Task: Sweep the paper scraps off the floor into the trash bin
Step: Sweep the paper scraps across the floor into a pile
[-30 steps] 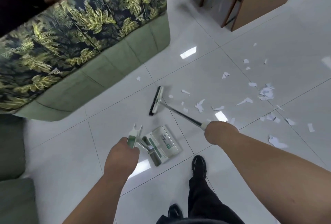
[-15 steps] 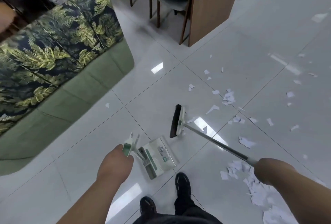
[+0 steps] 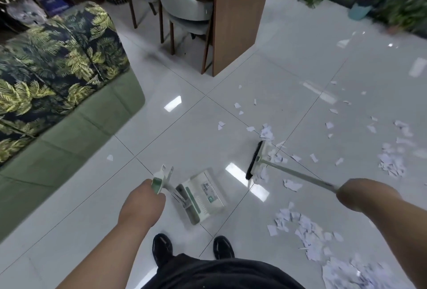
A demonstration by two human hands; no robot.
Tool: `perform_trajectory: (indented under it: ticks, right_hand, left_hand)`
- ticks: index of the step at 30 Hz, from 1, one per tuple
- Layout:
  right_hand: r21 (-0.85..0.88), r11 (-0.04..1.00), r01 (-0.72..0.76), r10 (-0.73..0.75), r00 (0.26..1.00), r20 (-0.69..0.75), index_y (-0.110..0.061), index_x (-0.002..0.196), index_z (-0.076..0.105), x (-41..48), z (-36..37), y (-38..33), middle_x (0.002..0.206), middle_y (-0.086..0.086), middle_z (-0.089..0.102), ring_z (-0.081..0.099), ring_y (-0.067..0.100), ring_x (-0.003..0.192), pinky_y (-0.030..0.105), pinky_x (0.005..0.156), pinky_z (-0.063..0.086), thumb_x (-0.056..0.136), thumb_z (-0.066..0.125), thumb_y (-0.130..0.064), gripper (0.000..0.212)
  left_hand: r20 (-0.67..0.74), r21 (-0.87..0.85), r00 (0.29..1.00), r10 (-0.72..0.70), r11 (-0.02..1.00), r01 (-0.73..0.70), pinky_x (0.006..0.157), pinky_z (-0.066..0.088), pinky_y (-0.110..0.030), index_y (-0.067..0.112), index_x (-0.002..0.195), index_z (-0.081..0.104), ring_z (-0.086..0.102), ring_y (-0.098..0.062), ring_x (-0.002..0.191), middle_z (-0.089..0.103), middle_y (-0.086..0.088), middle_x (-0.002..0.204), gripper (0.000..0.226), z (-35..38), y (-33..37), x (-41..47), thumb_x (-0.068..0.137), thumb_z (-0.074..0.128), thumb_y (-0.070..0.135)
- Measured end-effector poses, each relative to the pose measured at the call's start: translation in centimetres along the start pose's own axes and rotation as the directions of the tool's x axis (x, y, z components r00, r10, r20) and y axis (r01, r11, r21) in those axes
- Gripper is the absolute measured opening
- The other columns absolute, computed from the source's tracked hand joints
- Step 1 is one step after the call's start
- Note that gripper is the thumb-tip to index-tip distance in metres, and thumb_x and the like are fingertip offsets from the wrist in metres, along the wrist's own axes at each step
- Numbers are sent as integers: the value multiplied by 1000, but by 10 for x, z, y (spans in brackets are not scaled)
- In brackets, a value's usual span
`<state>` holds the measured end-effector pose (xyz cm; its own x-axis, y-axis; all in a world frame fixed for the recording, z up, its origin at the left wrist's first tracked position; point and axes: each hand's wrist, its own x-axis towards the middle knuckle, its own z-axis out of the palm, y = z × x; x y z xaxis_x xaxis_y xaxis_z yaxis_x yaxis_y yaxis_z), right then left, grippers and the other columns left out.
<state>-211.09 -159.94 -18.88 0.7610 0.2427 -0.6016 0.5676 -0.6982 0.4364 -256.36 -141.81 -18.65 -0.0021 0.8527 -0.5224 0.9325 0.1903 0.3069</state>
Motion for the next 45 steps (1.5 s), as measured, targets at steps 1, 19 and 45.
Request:
perform_trajectory:
  ticks: [1,19,45]
  right_hand:
    - [36,999,14,-14,1000,-10,-20,89,61,3,-2,-10,80,-5,65,65,15,74,33,79,55,81,40,-33,26]
    - [-167,732,660,-657,749,82,-35,124,47,-177,-61,-421,89,-4,54,60,17,75,35,81,54,87,34,-22,40]
    - [-335,812,477,-424,878,222,-42,150,25,-166,-9,-403,97,0,56,62,23,85,42,80,55,71,33,-3,88]
  left_hand:
    - [1,-15,1000,0,1000,0,56,41,-29,19,94,53,61,-23,72,62,-4,84,5,-5,-6,4,92,49,17]
    - [-19,-206,962,-273,942,264,55,37,-29,14,89,52,56,-21,70,61,-5,84,8,-121,-209,61,94,51,20]
    - [2,-151,974,-229,962,226,60,43,-30,20,92,54,60,-19,74,62,-1,85,2,-158,-249,98,93,52,20]
